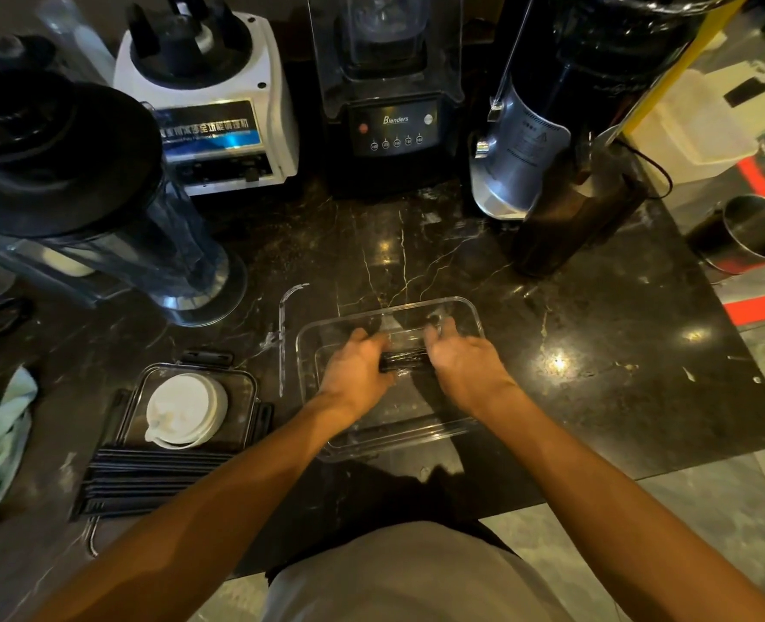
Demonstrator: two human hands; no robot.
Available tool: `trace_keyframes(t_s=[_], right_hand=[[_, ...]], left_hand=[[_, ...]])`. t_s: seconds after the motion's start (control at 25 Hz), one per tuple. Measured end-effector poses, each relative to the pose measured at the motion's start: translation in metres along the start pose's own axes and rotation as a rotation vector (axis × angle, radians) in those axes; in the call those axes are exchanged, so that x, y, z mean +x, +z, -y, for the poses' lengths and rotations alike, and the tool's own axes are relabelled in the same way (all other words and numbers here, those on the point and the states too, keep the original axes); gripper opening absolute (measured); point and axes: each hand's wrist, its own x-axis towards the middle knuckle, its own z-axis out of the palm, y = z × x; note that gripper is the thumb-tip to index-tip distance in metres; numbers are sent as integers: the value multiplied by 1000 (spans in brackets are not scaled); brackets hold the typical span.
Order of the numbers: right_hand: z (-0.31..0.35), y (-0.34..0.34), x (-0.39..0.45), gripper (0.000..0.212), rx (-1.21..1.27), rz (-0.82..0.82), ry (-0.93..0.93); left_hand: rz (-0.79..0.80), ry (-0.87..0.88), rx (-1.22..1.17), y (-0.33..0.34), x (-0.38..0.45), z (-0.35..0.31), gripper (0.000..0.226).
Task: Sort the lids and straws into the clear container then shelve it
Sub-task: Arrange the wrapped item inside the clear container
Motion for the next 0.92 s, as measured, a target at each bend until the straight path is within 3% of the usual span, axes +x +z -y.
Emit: trace_keyframes(t_s=[0.08, 0.16, 0.28, 0.36, 0.48, 0.68, 0.92], right_hand=[[3, -2, -9, 62, -27, -72, -3], [5, -2, -22, 41, 15, -119, -40], [7, 3, -27, 15, 229, 45, -50], [8, 11, -24, 16, 262, 170, 1], [10, 16, -19, 17, 279, 132, 70], [8, 18, -17, 19, 286, 131, 100], [9, 15, -17, 18, 282, 130, 109]], left_hand=[[-28, -3, -13, 4, 2, -2, 34], [-40, 1, -21, 10, 3, -3, 37], [-75, -14, -66, 17, 5, -5, 47], [-99, -34, -97, 19, 3, -5, 57], [-127, -58, -92, 18, -6, -2, 66], [-97, -188, -129, 12, -13, 11, 58], [-106, -144, -107, 13, -13, 2, 44]])
